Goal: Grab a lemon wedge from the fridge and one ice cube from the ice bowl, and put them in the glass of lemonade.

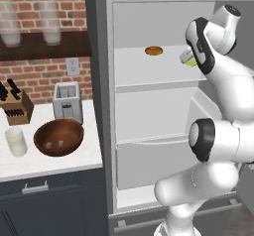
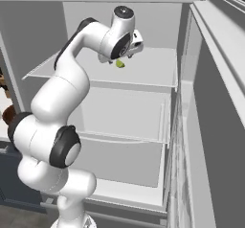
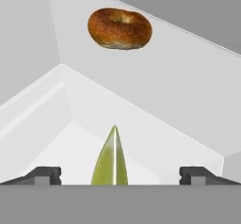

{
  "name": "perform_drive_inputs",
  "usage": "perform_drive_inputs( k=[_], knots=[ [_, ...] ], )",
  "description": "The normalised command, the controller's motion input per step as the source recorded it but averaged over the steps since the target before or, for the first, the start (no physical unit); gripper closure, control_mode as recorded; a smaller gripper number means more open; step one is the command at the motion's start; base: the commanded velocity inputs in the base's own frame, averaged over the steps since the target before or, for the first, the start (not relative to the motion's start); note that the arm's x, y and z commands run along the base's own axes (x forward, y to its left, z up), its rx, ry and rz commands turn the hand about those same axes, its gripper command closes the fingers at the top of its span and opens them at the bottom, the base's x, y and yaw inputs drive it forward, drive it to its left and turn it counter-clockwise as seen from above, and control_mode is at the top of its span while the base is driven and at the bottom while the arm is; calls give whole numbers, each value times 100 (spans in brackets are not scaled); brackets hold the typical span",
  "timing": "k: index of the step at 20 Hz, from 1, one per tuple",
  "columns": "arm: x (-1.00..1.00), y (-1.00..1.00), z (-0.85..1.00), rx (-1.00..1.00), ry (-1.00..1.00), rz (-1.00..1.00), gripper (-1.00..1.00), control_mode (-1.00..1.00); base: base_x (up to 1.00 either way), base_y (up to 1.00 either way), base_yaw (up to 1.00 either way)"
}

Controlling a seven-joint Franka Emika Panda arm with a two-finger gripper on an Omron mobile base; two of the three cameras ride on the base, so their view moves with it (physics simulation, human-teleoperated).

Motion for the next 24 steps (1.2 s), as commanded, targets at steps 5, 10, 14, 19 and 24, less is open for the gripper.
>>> perform_drive_inputs(
  k=[5,10,14,19,24],
  knots=[
    [0,0,-35,0,0,0,-100,-100,0,0,0],
    [0,0,-21,0,0,0,-100,-100,0,0,0],
    [0,0,-9,0,0,0,-100,-100,0,0,0],
    [0,0,0,0,1,0,-100,-100,0,0,0],
    [0,3,-1,0,3,0,100,-100,0,0,0]
  ],
)
